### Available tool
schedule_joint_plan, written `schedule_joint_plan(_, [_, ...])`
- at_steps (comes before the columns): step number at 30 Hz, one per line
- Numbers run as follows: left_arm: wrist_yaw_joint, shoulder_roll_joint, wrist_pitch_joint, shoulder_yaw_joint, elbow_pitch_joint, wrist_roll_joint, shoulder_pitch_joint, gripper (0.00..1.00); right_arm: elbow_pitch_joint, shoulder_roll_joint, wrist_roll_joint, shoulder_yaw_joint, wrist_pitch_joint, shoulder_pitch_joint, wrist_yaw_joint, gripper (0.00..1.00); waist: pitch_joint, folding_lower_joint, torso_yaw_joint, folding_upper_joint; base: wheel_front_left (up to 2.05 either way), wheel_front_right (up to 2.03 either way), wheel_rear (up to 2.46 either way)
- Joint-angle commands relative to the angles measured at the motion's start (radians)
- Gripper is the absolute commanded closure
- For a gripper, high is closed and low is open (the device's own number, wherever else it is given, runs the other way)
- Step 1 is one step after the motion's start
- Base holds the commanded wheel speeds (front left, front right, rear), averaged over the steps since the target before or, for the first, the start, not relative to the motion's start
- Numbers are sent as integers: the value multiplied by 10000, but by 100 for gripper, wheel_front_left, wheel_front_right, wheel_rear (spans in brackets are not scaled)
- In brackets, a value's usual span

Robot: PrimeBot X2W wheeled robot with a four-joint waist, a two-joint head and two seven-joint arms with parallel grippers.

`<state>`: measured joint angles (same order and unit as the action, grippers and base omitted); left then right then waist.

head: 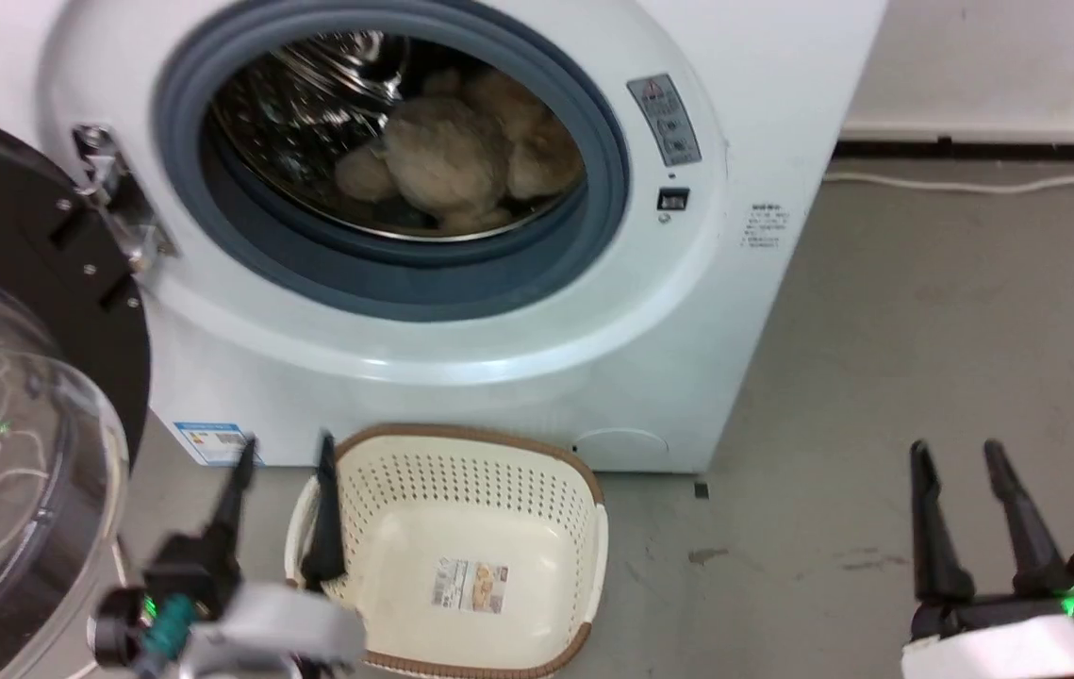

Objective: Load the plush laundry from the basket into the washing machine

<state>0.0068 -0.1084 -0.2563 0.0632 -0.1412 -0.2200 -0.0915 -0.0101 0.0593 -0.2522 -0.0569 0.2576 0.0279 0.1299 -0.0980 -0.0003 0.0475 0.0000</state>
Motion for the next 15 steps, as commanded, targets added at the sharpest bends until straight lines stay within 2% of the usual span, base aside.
schedule_joint_plan(1, [44,54,-54,142,106,204,314,0,-21,-37,129,76,42,222,8,0,202,3,-116,0,0,0,0])
schedule_joint_plan(8, [72,307,-54,601,308,612,1145,0,-20,-81,308,309,42,640,8,0,547,3,-142,0,0,0,0])
schedule_joint_plan(11, [106,382,-54,559,307,564,1301,0,22,-86,-118,267,42,700,8,0,630,3,-128,0,0,0,0])
schedule_joint_plan(15, [298,401,-54,490,147,808,1431,0,46,-88,-121,304,42,672,8,0,720,3,-161,0,0,0,0])
